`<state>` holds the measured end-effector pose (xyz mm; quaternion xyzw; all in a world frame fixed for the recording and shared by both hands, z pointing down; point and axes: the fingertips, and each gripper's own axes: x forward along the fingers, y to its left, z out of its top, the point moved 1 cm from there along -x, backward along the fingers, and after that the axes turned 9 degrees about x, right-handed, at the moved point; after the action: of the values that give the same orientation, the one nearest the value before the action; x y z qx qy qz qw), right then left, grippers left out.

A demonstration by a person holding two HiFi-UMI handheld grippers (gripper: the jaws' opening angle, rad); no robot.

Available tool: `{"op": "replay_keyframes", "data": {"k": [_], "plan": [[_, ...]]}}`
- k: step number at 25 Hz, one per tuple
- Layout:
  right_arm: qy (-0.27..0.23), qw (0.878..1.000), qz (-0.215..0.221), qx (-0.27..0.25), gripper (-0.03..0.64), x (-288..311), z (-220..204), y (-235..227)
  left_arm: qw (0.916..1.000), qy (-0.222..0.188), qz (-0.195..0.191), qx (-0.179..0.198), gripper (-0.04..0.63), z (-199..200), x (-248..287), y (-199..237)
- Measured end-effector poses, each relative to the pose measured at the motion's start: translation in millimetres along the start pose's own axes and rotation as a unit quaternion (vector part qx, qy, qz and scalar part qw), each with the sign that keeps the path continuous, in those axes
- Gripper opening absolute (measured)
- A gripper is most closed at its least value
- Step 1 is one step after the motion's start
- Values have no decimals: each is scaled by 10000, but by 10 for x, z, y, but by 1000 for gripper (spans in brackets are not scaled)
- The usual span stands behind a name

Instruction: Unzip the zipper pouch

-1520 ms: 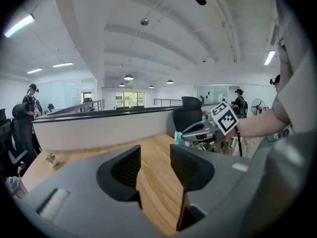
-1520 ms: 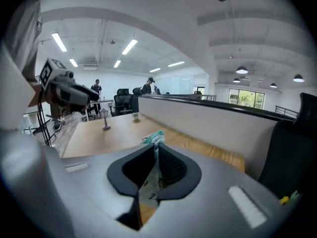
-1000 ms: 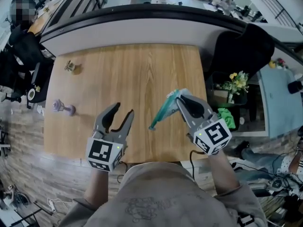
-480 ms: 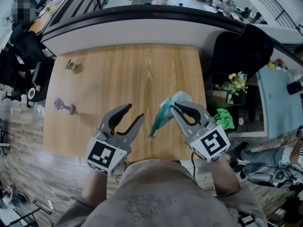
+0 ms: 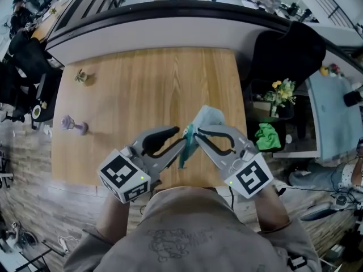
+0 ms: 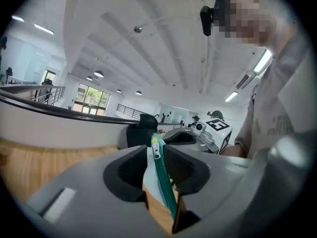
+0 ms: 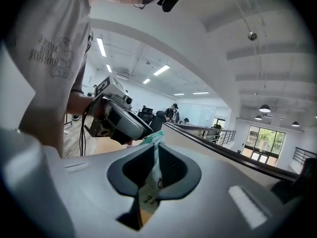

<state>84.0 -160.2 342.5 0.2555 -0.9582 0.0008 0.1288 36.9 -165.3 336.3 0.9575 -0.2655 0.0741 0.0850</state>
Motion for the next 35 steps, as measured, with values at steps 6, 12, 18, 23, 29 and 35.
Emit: {"op": "replay_keyframes", "data": {"k": [6,12,18,23,29,35], "plan": [[-27,9997,-47,236,34,14,-42,-34,9999,104,-84,-82,44,-72,42,-12],[-322,9916,-412,1179,21,35,-19,-218,9992,358,10,155,40,-128,101,-40],[-577,9854,-904,1326,21,69,36,-443,9977,622,121,253,40,-223,152,-33],[-735,9771,-1360,1462,21,-11,72,-700,9942,937,241,474,38,-372,113,-15],[-1041,9635,-1756,1734,21,-238,90,-1009,9911,1161,307,567,40,-578,11,-33],[-998,9615,-1797,1826,21,-311,58,-1043,9917,1067,559,455,41,-596,-73,24]]}}
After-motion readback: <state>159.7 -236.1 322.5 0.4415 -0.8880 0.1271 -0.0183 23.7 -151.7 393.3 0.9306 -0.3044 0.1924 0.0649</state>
